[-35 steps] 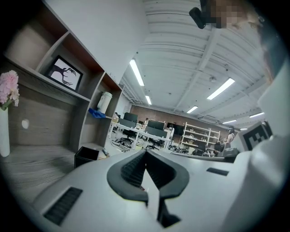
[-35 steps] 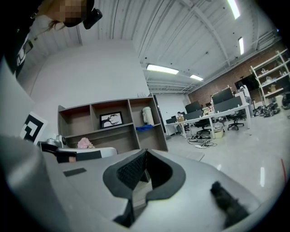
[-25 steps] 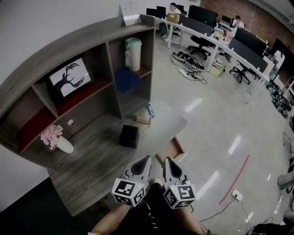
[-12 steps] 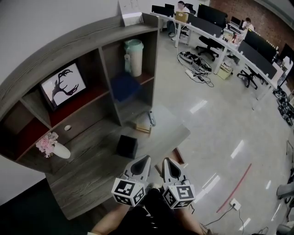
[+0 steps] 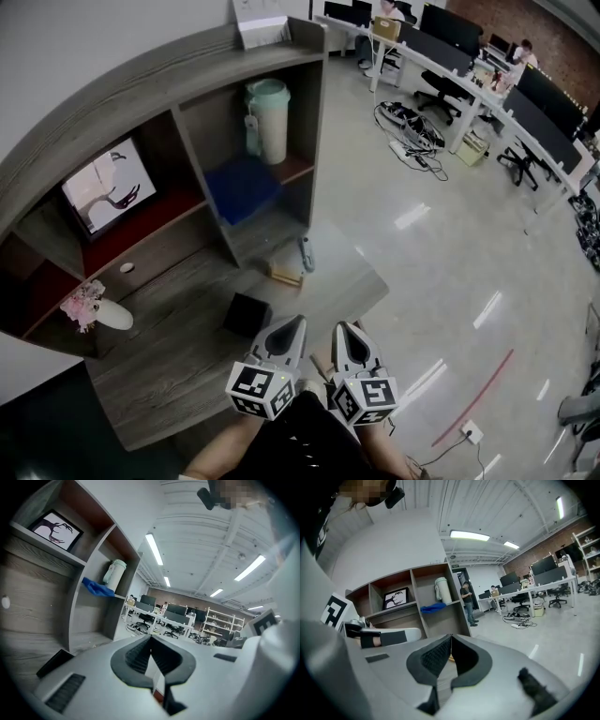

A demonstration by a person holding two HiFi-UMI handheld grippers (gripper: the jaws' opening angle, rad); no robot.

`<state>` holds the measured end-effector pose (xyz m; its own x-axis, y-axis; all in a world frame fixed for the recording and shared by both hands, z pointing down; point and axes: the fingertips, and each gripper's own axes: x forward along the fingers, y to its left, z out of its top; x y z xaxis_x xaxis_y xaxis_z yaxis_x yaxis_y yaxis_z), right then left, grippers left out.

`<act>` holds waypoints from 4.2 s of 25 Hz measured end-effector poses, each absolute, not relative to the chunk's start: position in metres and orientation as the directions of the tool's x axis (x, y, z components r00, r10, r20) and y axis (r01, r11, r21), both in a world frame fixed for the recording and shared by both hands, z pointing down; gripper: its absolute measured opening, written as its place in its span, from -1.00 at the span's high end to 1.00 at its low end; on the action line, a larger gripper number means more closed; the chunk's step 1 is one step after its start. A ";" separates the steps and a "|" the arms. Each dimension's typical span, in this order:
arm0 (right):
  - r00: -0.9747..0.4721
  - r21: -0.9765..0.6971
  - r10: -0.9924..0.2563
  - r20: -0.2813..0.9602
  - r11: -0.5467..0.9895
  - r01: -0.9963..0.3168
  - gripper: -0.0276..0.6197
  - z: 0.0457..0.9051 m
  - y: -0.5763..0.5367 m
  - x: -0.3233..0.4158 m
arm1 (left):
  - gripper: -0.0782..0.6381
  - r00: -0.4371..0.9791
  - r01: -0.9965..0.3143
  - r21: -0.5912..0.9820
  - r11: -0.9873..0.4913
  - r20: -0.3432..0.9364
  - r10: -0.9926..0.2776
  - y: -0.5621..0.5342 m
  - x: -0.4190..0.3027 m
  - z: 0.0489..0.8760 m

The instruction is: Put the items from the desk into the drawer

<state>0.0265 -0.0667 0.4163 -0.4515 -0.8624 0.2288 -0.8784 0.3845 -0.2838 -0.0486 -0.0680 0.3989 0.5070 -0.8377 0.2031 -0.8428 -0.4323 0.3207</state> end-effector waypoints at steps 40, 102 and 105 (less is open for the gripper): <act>-0.734 -0.456 -0.538 0.415 0.574 -0.680 0.27 0.516 -0.099 -0.123 | 0.76 0.177 -0.940 0.333 -0.080 0.271 -0.946 -0.069 -0.187 0.445; -0.208 -0.462 -0.729 0.652 -0.164 -0.872 0.80 0.530 -0.063 0.069 | 0.76 0.593 -0.789 0.374 -0.487 0.260 -0.762 -0.079 -0.062 0.444; -0.156 -0.451 -0.737 0.657 -0.220 -0.865 0.80 0.531 -0.054 0.093 | 0.76 0.621 -0.771 0.376 -0.513 0.268 -0.737 -0.076 -0.049 0.448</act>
